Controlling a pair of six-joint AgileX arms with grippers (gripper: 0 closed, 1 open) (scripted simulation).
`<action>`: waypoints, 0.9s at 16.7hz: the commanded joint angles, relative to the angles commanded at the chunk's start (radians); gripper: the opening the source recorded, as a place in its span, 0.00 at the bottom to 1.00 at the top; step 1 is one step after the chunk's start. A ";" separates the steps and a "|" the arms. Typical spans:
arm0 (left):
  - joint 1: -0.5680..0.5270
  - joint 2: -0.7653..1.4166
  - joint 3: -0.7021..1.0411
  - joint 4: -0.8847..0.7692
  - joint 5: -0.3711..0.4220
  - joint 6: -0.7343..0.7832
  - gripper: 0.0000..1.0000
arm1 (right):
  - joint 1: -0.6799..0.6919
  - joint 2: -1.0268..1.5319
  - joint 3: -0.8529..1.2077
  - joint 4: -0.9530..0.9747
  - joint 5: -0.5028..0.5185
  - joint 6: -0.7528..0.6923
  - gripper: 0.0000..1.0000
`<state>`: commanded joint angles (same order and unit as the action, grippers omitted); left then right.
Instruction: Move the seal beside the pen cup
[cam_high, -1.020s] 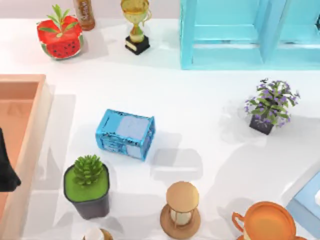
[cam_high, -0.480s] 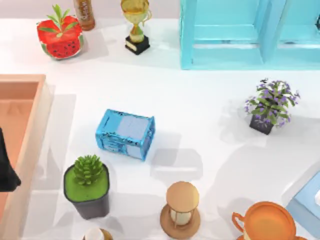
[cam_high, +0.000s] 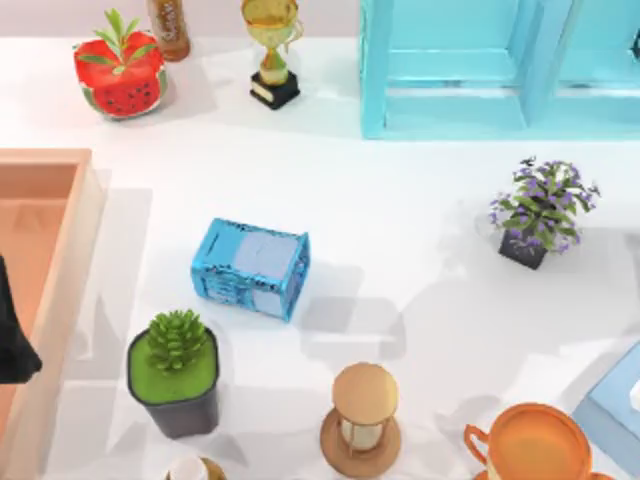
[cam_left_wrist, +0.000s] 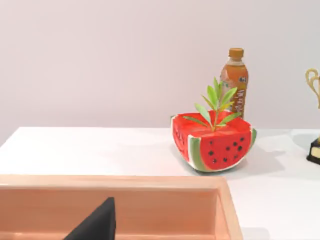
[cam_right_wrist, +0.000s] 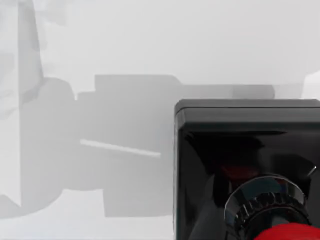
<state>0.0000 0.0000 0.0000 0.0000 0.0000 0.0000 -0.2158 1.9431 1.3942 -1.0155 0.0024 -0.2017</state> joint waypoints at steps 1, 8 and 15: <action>0.000 0.000 0.000 0.000 0.000 0.000 1.00 | 0.034 -0.006 0.040 -0.045 0.000 0.033 0.00; 0.000 0.000 0.000 0.000 0.000 0.000 1.00 | 0.299 -0.079 0.326 -0.423 -0.001 0.300 0.00; 0.000 0.000 0.000 0.000 0.000 0.000 1.00 | 0.329 -0.088 0.357 -0.454 -0.003 0.335 0.00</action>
<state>0.0000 0.0000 0.0000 0.0000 0.0000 0.0000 0.1131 1.8555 1.7516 -1.4694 -0.0002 0.1333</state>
